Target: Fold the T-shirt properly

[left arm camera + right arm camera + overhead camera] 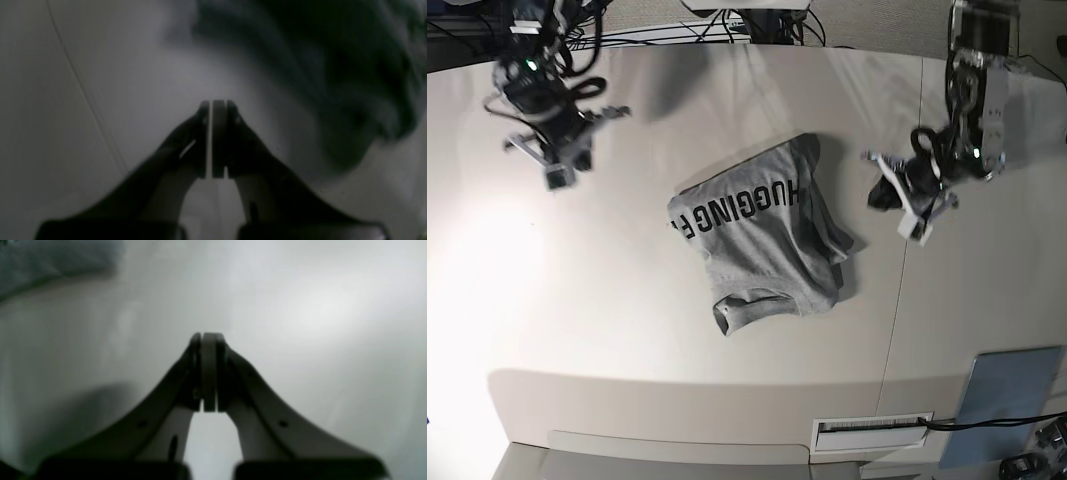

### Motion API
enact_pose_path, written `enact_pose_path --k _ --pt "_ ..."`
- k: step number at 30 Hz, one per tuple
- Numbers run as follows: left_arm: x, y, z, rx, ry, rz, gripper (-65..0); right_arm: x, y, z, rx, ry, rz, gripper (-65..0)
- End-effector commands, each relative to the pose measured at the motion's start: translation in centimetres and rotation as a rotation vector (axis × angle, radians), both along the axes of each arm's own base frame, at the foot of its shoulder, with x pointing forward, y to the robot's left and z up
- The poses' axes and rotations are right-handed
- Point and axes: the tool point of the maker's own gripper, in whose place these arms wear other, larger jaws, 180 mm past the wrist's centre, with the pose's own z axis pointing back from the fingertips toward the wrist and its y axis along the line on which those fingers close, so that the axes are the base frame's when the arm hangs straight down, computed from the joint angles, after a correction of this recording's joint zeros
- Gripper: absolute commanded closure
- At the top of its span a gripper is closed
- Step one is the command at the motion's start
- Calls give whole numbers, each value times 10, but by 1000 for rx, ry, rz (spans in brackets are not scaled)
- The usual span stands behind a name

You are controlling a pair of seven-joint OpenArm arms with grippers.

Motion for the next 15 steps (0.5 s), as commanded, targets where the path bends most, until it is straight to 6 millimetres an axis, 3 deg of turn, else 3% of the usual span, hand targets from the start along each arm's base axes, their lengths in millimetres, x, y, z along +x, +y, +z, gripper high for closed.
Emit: enact_pose_path --k 1,7,12,15 --pt "-2 3 14 -14 -45 11 -10 -6 -10 12 -23 -25 -15 0" --pt "-84 22 27 -90 -2 81 -10 -91 -51 12 -4 112 -192 0" --pt "-167 46 16 -98 145 95 -10 -178 -60 2 10 298 -289 0" --pt "-223 48 2 -95 280 81 -10 -235 -55 -11 0 463 -316 0"
